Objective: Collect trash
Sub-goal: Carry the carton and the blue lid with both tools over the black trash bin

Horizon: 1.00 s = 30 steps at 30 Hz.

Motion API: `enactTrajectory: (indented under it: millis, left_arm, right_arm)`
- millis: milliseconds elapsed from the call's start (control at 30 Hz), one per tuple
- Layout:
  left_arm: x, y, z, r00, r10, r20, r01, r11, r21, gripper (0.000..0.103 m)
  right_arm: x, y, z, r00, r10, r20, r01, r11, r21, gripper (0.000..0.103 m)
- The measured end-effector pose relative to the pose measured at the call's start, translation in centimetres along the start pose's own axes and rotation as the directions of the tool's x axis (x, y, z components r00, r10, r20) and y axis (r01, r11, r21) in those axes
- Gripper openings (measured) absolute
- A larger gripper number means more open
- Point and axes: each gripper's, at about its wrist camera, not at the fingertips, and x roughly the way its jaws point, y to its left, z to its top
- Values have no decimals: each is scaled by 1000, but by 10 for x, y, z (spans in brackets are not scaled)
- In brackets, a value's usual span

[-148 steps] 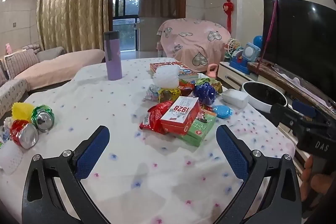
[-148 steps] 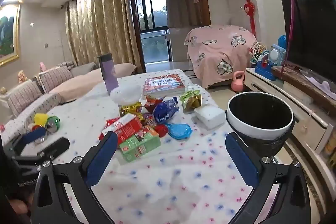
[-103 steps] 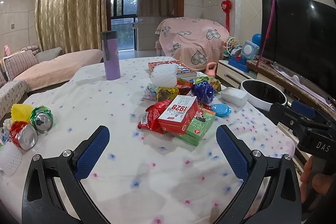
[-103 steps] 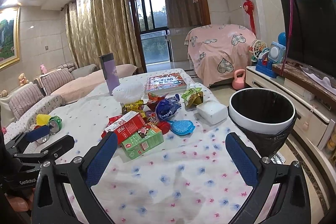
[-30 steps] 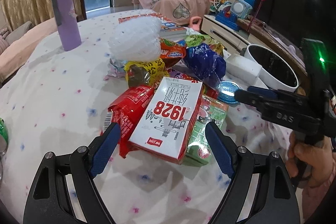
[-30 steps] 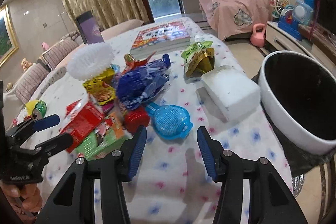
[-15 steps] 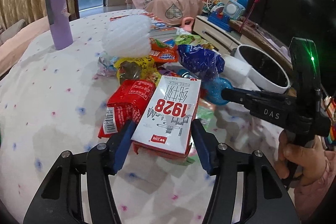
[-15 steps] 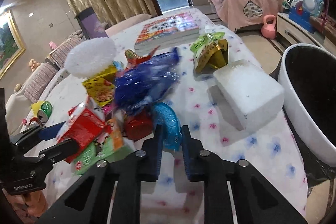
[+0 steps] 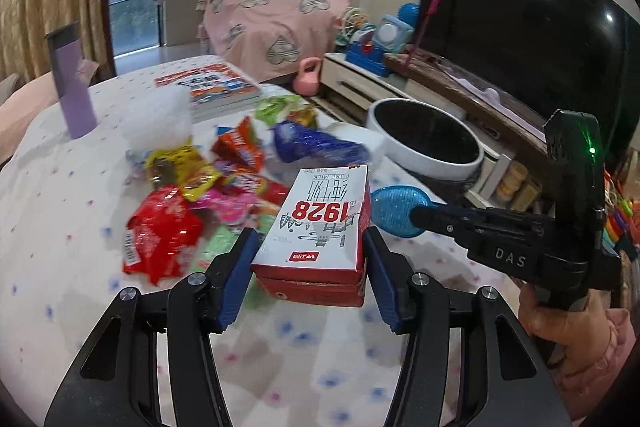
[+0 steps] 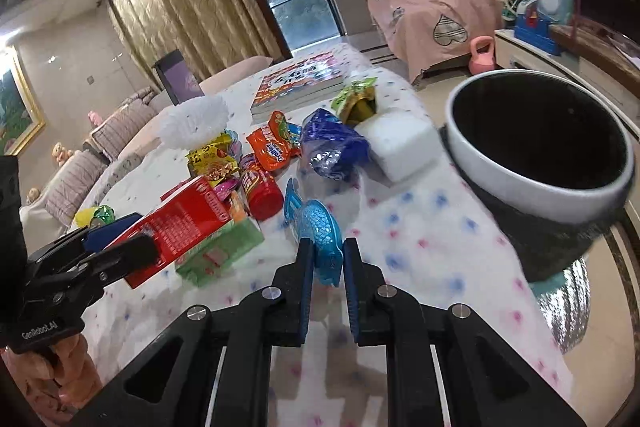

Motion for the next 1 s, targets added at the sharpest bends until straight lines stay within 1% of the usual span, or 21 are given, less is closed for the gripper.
enactTrajectory:
  millis: [133,233,533,833,1000]
  left_arm:
    - [6,-18,1,1000,-20,-6,20,999,28,53]
    - [10,-29,4,1000,-30,-3,30,999,43,53]
    - [29,-60,28,998,-61,16,59,993,101,53]
    - [61,-90,58,997,-76,22,72,987,143,53]
    - [85,-107,74,997,-79,6,77,984,158,53]
  right_arm:
    - [-19,-10,-10,999,-23,24,22,1000,22,15]
    - [-30,-20,-11,998,-45,46,43,998,47,15]
    - [-58,-58,1,986,-121,118,108,988,106,15]
    - [-67,-96,23,968,-195,160,173,975,141,15]
    - [-63,-115,33,960,-233,153,211,966,148,15]
